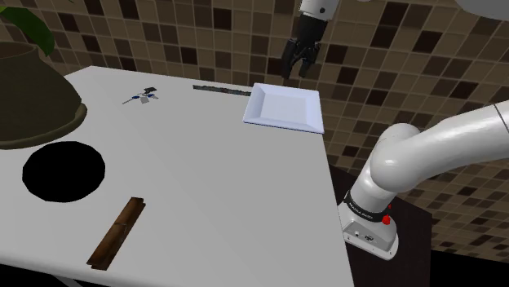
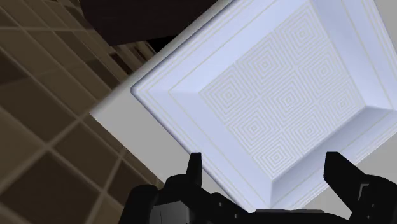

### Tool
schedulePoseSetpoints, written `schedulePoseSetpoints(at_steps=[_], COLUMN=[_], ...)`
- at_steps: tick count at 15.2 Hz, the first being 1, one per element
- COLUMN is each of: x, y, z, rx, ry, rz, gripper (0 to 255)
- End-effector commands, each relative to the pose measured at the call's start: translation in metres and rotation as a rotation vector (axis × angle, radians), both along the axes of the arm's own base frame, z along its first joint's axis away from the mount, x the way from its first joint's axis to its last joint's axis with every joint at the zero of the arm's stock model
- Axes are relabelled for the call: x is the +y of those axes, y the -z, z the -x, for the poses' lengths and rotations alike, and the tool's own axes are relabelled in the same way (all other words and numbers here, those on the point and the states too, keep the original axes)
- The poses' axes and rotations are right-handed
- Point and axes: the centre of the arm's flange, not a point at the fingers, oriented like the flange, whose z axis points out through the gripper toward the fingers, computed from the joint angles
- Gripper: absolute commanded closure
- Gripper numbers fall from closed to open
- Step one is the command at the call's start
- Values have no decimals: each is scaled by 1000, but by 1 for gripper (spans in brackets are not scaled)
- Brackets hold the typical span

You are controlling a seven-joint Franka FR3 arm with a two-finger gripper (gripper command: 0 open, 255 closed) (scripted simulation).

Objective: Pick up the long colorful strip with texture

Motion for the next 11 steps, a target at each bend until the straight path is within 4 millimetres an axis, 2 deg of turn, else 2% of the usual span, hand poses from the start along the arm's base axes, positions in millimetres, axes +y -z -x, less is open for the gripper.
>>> schedulePoseSetpoints(at_steps=[1,6,11], x=[0,23,70], y=[0,3,22], z=[0,-91,-171], rx=[0,146,292], ry=[0,-282,-563], rz=[0,82,164], gripper=[0,0,0])
